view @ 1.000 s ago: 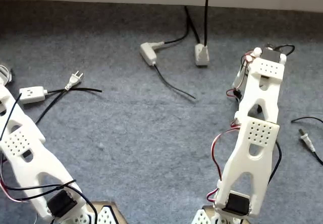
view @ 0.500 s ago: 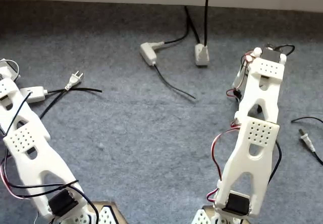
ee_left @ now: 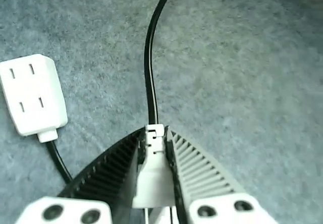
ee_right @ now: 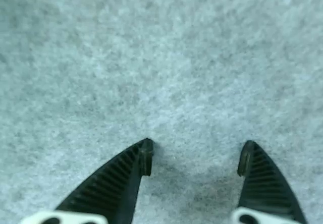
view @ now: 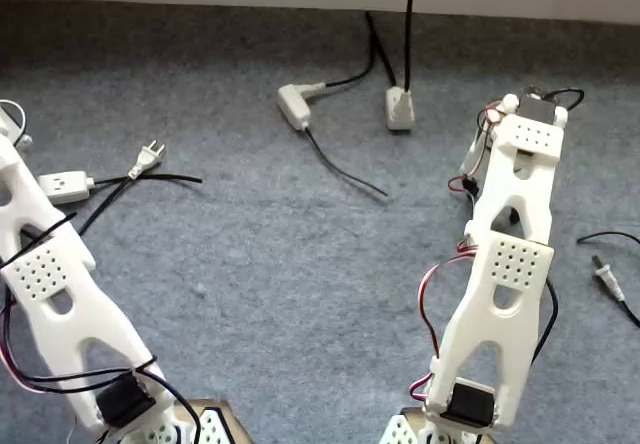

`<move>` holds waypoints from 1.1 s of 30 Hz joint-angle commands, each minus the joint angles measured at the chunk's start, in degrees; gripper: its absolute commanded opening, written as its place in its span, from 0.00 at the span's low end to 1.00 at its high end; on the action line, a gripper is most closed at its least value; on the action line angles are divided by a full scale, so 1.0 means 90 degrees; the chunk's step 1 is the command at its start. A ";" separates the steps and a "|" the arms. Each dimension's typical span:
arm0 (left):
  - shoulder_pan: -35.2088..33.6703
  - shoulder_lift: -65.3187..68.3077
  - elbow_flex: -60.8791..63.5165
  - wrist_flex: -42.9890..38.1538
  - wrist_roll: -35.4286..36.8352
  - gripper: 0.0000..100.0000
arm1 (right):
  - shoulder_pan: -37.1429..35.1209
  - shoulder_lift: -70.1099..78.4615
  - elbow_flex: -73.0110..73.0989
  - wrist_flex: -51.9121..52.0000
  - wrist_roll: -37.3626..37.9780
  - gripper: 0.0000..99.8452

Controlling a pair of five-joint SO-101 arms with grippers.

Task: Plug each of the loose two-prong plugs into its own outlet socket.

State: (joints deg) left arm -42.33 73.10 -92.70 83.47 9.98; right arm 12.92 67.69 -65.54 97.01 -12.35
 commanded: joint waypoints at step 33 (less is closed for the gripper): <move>0.2359 -0.8054 1.2059 -0.0059 -0.0791 0.01 | -0.0171 0.0073 -0.0024 0.0083 -0.0059 0.27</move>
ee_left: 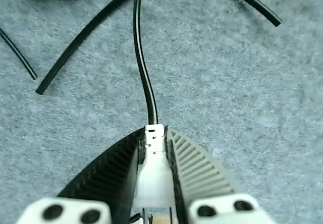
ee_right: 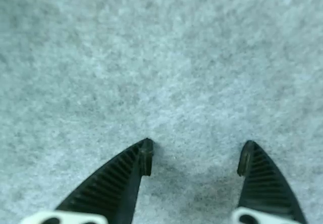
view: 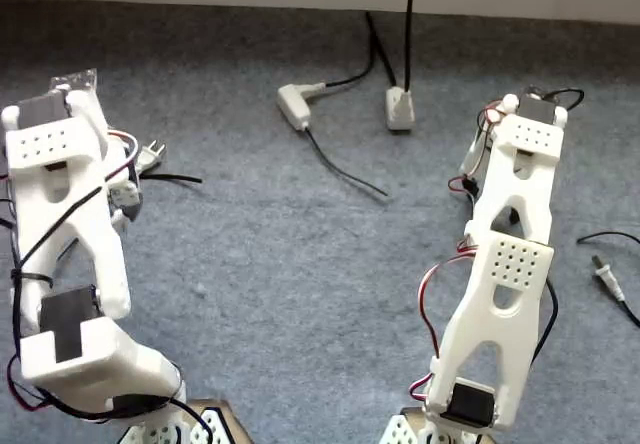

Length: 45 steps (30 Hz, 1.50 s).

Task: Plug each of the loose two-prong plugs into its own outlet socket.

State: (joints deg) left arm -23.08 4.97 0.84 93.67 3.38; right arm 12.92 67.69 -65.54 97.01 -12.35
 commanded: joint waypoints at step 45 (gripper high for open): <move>-0.2652 0.0493 -0.3443 -0.1377 0.0361 0.40 | -0.0171 0.0073 -0.0034 0.0132 -0.0059 0.27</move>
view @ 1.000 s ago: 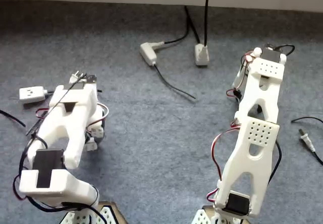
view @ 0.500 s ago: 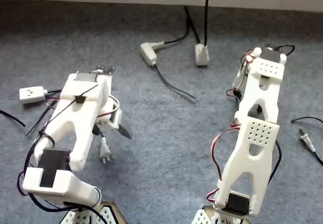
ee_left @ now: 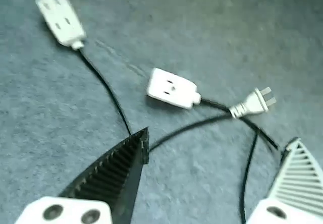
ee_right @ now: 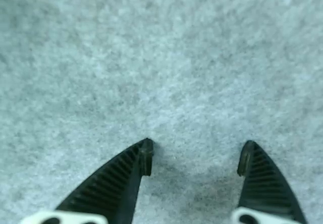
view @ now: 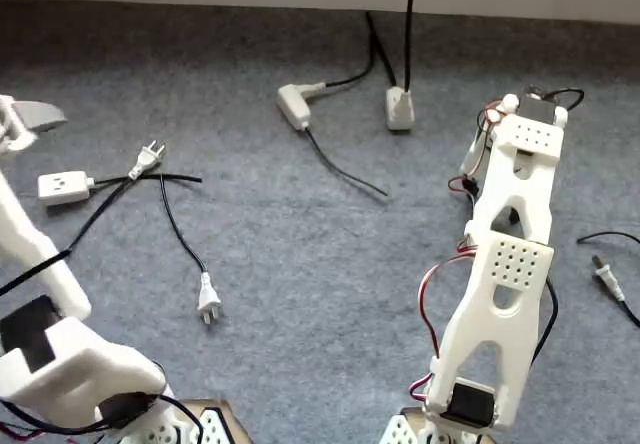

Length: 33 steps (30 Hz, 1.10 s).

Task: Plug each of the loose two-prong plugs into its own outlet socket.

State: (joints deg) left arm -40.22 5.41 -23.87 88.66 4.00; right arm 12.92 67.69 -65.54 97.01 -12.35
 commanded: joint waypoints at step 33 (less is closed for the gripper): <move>-0.1978 0.6344 -0.4117 -0.3810 0.1221 0.40 | -0.0171 0.0073 -0.0034 0.0161 -0.0049 0.27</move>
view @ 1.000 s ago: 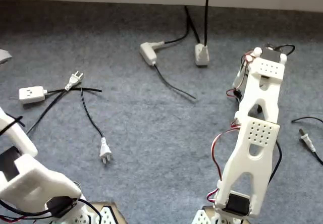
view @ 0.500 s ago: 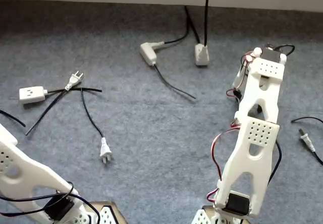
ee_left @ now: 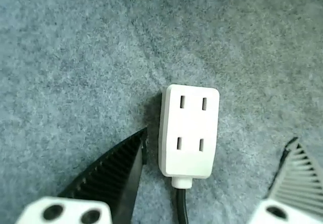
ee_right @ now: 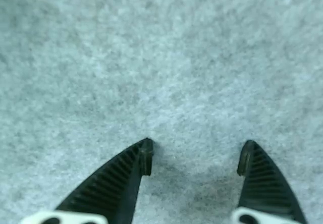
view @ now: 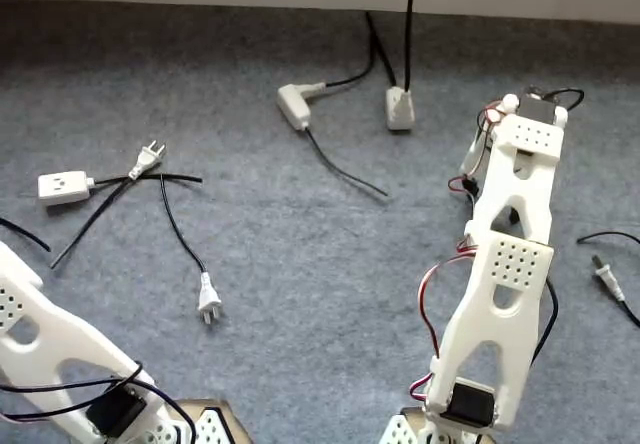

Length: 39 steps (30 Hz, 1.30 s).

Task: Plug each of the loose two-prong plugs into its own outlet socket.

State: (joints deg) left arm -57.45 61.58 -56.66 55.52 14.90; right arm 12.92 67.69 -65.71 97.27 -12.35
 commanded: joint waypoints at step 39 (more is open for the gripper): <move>0.3932 -0.3053 -0.3013 0.5216 -0.0850 0.01 | -0.0103 0.0083 -0.0054 0.0083 -0.0332 0.27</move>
State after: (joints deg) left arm -30.55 46.20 -89.63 101.58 7.52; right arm 12.92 67.69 -65.80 97.27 -14.29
